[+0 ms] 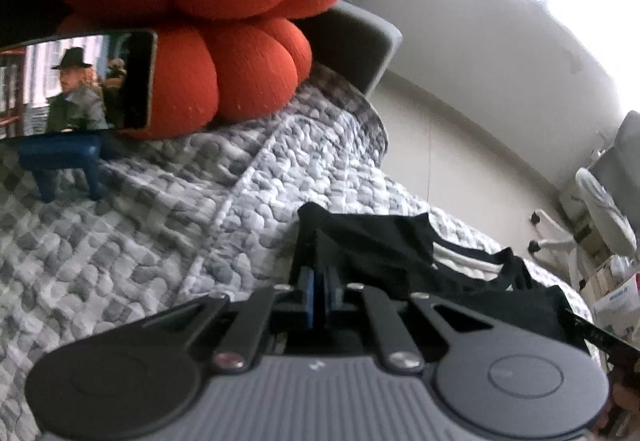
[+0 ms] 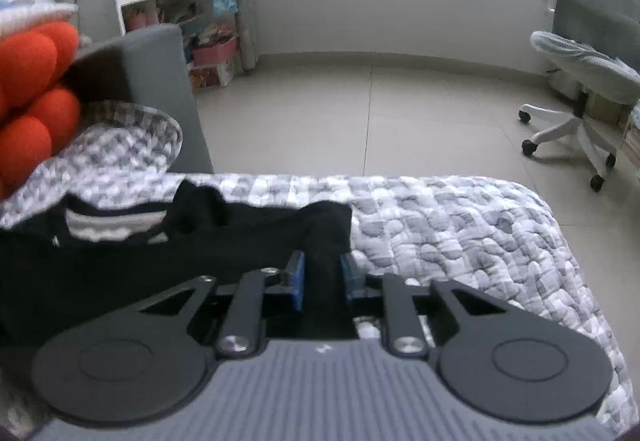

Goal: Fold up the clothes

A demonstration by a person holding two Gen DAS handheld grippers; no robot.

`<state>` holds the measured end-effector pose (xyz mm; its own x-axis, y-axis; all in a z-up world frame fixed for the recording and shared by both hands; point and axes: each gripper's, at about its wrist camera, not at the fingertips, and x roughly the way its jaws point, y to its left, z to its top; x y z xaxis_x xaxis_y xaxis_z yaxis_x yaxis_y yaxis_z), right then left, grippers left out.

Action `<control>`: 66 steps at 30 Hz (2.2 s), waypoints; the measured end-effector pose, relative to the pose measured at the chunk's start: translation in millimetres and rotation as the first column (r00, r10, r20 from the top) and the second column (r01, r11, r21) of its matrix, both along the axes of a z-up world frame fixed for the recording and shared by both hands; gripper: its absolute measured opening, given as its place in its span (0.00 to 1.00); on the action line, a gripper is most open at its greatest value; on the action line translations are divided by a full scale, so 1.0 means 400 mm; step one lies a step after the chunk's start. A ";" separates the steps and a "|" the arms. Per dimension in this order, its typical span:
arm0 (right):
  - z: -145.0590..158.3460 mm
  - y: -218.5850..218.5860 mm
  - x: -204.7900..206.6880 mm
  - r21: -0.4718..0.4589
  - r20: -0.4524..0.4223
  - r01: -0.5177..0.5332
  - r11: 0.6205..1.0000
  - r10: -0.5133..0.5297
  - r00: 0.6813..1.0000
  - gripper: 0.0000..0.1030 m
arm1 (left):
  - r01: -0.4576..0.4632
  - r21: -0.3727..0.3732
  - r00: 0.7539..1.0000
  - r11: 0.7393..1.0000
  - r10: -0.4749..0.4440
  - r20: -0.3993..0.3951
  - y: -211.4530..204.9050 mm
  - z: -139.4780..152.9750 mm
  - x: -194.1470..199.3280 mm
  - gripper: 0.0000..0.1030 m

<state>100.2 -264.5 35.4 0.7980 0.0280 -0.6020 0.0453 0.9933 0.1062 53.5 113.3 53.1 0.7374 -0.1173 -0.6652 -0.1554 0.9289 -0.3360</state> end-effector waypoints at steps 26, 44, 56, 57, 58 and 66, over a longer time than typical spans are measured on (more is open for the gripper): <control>0.000 -0.071 -0.003 0.138 0.017 0.091 0.986 -0.094 0.995 0.12 | 0.038 0.117 0.997 0.992 -0.045 0.057 -0.049 -0.026 0.031 0.06; 0.046 -0.079 -0.057 0.056 -0.124 0.026 0.998 -0.019 0.992 0.30 | -0.003 0.071 1.000 0.998 0.003 -0.007 -0.007 -0.026 0.022 0.14; 0.013 -0.043 -0.038 -0.154 -0.117 0.087 0.984 -0.105 0.988 0.11 | 0.039 0.152 0.999 0.988 -0.033 -0.038 -0.022 -0.022 0.007 0.14; 0.027 -0.039 -0.043 -0.153 -0.098 0.085 0.985 -0.100 0.990 0.11 | 0.033 0.145 0.999 0.989 -0.029 -0.030 -0.020 -0.015 0.005 0.14; 0.040 -0.034 -0.048 -0.152 -0.080 0.083 0.985 -0.096 0.992 0.11 | 0.032 0.146 0.999 0.989 -0.029 -0.019 -0.023 -0.008 0.002 0.14; 0.072 0.074 -0.068 -0.091 -0.100 -0.134 0.987 0.125 0.987 0.15 | 0.101 0.161 0.993 0.982 -0.109 0.042 -0.082 0.026 -0.019 0.15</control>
<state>72.9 -234.8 64.3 0.7314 0.0655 -0.6788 -0.0794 0.9968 0.0106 45.7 80.5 63.4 0.7593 -0.0923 -0.6442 -0.0408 0.9812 -0.1886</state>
